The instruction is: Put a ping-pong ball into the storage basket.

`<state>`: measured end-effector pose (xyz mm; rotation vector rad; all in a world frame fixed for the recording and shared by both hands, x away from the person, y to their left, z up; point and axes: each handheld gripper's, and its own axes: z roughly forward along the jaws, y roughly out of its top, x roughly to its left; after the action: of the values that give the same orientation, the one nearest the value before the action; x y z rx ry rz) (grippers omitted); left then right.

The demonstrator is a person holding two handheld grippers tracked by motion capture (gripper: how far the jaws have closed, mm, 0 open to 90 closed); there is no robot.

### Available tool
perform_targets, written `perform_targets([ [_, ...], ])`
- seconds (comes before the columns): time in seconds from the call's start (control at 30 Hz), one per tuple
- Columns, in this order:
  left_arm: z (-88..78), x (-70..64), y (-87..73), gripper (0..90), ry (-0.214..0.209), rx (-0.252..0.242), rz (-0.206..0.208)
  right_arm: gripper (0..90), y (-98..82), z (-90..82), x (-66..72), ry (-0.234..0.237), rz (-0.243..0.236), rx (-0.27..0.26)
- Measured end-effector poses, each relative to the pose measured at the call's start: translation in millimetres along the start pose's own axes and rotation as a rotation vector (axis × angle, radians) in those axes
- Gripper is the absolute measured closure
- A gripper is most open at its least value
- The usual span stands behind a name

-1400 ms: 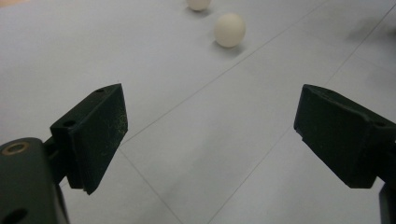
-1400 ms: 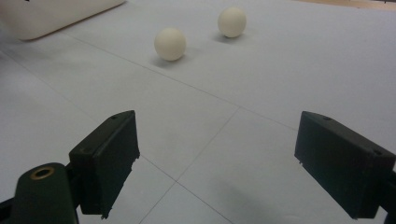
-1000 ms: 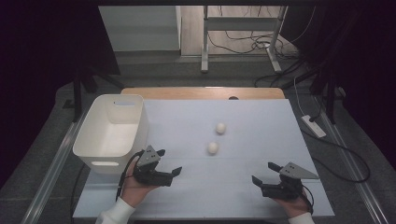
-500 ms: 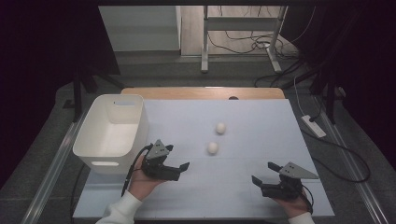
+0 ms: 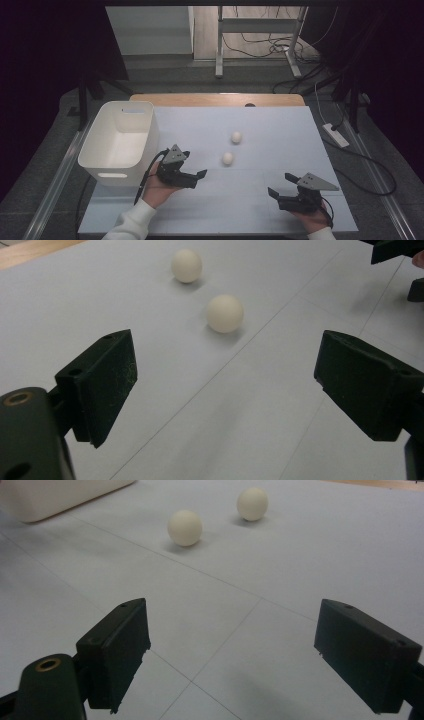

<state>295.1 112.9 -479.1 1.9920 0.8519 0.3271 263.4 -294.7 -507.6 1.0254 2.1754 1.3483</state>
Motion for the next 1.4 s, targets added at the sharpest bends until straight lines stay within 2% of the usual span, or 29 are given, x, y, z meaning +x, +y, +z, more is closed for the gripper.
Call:
perform_targets([
  [0.1,5.3,1.1,0.7,11.2,-0.012,0.012,-0.012,14.2,0.2,-0.4,0.1,0.0,-0.001,-0.001],
  [0.2,7.9,-0.2,2.1,11.0,-0.009,0.025,0.001,14.2,0.2,-1.0,0.1,-0.002,0.002,-0.003],
  [0.43,11.2,-1.5,7.3,11.1,-0.013,0.032,-0.003,14.3,-0.6,-2.3,-0.3,-0.001,0.004,-0.002],
  [0.53,13.0,-4.0,12.2,11.1,-0.011,0.05,0.017,14.4,0.0,-2.4,-0.5,0.003,0.006,-0.005],
  [1.03,23.5,-5.5,26.8,11.1,-0.015,0.066,0.041,14.5,-0.4,-0.6,-1.3,0.012,0.003,0.001],
  [1.23,27.2,-0.9,30.4,11.4,-0.017,0.066,0.029,14.5,-0.9,-0.6,-2.0,0.009,0.014,0.002],
  [1.4,30.4,-2.4,35.5,11.3,-0.027,0.067,0.035,14.5,-0.8,-0.4,-1.0,0.006,0.006,0.007],
])
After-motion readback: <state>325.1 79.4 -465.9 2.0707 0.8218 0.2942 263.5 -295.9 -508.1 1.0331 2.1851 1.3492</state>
